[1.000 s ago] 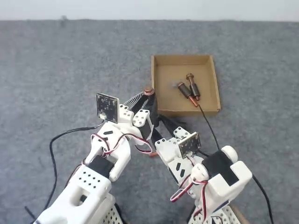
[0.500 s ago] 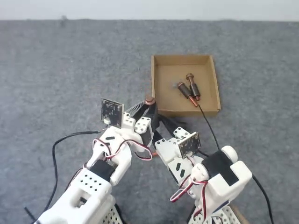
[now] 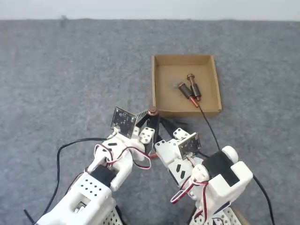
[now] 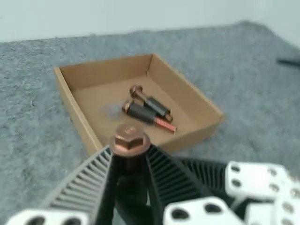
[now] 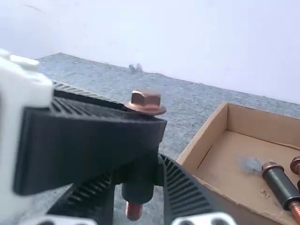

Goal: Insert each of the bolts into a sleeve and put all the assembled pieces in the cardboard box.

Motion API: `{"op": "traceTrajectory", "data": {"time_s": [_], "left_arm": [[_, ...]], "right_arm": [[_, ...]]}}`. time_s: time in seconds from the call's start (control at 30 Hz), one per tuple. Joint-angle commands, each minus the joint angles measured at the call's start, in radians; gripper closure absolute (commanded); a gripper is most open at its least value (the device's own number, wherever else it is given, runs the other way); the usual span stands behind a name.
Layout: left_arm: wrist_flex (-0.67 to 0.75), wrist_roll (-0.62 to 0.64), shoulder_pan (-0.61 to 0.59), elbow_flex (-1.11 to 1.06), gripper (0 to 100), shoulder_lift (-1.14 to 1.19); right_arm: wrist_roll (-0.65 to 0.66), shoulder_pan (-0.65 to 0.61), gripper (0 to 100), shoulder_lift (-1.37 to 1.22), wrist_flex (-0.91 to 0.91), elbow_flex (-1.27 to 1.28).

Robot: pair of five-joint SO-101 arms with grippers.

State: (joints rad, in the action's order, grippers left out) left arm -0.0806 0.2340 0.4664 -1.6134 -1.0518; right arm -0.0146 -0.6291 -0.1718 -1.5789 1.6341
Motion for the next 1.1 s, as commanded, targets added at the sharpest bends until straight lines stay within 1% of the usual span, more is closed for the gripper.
{"op": "traceTrajectory", "data": {"time_s": [0.0, 0.33, 0.43, 0.53, 0.6, 1.07], "left_arm": [[-0.006, -0.026, 0.006, -0.045, 99, -0.002], [0.089, -0.026, -0.003, -0.062, 98, -0.002], [0.087, -0.021, -0.025, -0.062, 91, -0.002], [0.083, 0.035, -0.04, -0.062, 80, -0.002], [0.081, 0.051, -0.04, -0.062, 75, -0.002], [0.087, 0.049, -0.04, -0.062, 75, -0.003]], "right_arm": [[0.017, 0.035, 99.3, 0.039, -0.022, 0.028], [0.017, 0.045, 99.3, 0.038, -0.015, 0.028], [0.017, 0.061, 99.3, 0.038, -0.015, 0.026], [0.017, 0.061, 99.3, 0.038, -0.015, 0.025], [0.017, 0.061, 99.3, 0.038, -0.015, 0.025], [0.017, 0.061, 99.3, 0.038, -0.015, 0.025]]}}
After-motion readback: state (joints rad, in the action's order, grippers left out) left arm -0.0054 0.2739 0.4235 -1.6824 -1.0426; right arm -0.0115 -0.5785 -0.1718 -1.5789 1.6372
